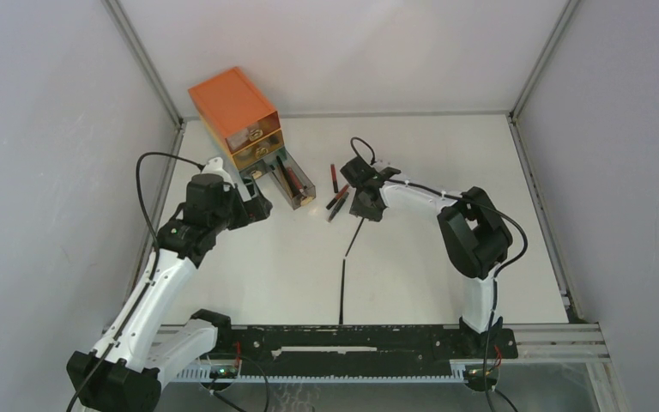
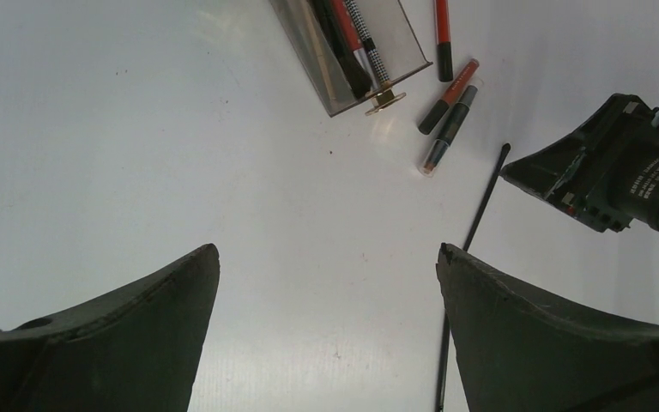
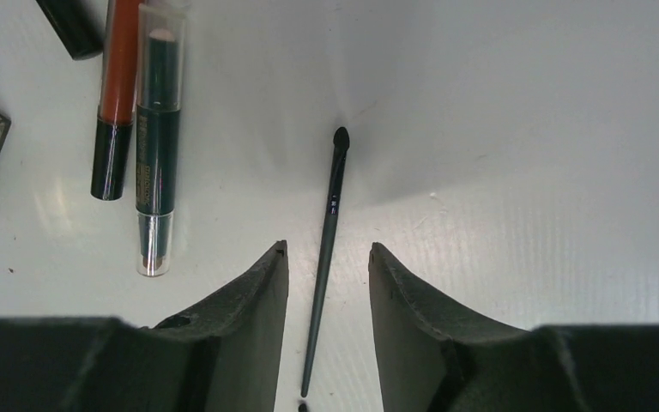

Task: Organize the makeup
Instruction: Pick up the makeup brush from the center of the board, then place the makeup brush in the drawer.

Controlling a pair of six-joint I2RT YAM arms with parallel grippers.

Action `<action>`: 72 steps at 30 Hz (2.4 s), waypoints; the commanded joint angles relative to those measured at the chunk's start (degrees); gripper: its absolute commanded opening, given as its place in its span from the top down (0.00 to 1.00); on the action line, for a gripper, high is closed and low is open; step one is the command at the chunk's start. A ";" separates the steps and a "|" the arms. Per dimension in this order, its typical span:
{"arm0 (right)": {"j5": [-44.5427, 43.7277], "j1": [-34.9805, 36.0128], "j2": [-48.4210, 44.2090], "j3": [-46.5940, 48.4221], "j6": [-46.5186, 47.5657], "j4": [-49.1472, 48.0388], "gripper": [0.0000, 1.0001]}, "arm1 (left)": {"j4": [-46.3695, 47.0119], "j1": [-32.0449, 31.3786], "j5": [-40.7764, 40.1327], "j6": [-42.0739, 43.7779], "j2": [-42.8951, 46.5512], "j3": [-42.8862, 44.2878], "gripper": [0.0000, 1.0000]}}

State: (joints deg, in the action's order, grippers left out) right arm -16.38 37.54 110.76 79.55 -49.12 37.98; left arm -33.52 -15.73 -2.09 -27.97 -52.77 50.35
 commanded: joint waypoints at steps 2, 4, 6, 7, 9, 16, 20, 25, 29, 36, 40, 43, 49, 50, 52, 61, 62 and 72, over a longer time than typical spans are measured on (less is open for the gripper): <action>-0.07 0.51 1.29 1.90 -2.56 -1.38 0.54 | 2.49 -0.35 1.23 1.24 0.34 -0.39 0.00; -0.05 0.72 2.43 2.77 -2.47 -0.72 0.56 | 2.38 -0.36 1.27 1.38 0.30 -0.60 0.00; -0.34 1.05 3.57 3.75 -2.59 0.52 0.59 | 2.46 -0.44 1.29 1.34 0.28 -0.80 0.00; -0.54 1.19 3.92 3.97 -2.64 0.79 0.60 | 2.48 -0.43 1.30 1.35 0.22 -0.87 0.00; -0.25 1.38 4.20 3.83 -3.02 0.68 0.61 | 2.49 -0.36 1.34 1.41 0.15 -0.96 0.00; 1.18 1.26 5.66 4.13 -3.50 0.80 0.74 | 2.28 -0.44 1.07 2.03 0.26 -1.10 0.00; 1.84 1.05 6.22 5.00 -3.08 1.32 0.92 | 1.77 -0.38 0.41 2.21 0.48 -1.20 0.00; 4.49 0.64 4.56 5.01 0.82 -1.24 1.00 | 1.54 -0.40 -0.20 2.47 1.70 -1.79 0.00; 7.03 0.67 1.61 4.77 5.67 -4.31 1.00 | 1.27 -0.43 -0.35 2.65 2.23 -1.93 0.00; 11.73 2.61 -2.15 5.79 14.72 -12.19 1.00 | 0.89 -0.36 -0.89 2.30 2.48 -1.44 0.00; 13.60 3.55 -0.14 11.02 18.48 -14.46 1.00 | -0.07 -0.30 -1.95 2.48 3.04 -0.70 0.00; 14.69 4.34 2.63 16.36 22.59 -15.86 1.00 | -0.23 -0.30 -2.14 2.18 3.67 -0.80 0.00; 15.93 4.65 14.48 37.89 31.68 -11.30 1.00 | -2.04 -0.24 -5.02 2.37 4.94 -0.87 0.00; 15.48 4.72 15.88 39.86 32.40 -11.43 1.00 | -2.41 -0.22 -5.84 2.30 5.19 -0.82 0.00; 14.64 4.74 18.08 43.12 33.27 -11.99 1.00 | -2.68 -0.12 -6.65 1.81 6.17 -1.15 0.00; 16.42 4.38 26.35 54.55 33.98 -13.23 1.00 | -2.71 0.36 -7.87 0.89 9.47 -2.32 0.00; 16.30 4.34 26.92 54.57 34.19 -13.94 1.00 | -2.84 0.44 -8.12 1.05 9.46 -2.22 0.00; 17.59 4.03 32.42 57.57 34.84 -14.86 1.00 | -3.16 0.66 -7.83 1.51 9.04 -1.93 0.00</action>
State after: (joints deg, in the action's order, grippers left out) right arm 0.10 41.69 141.71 133.73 -15.66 25.36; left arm -37.56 -15.44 -8.97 -26.94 -43.77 48.75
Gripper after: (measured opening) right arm 0.007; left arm 0.998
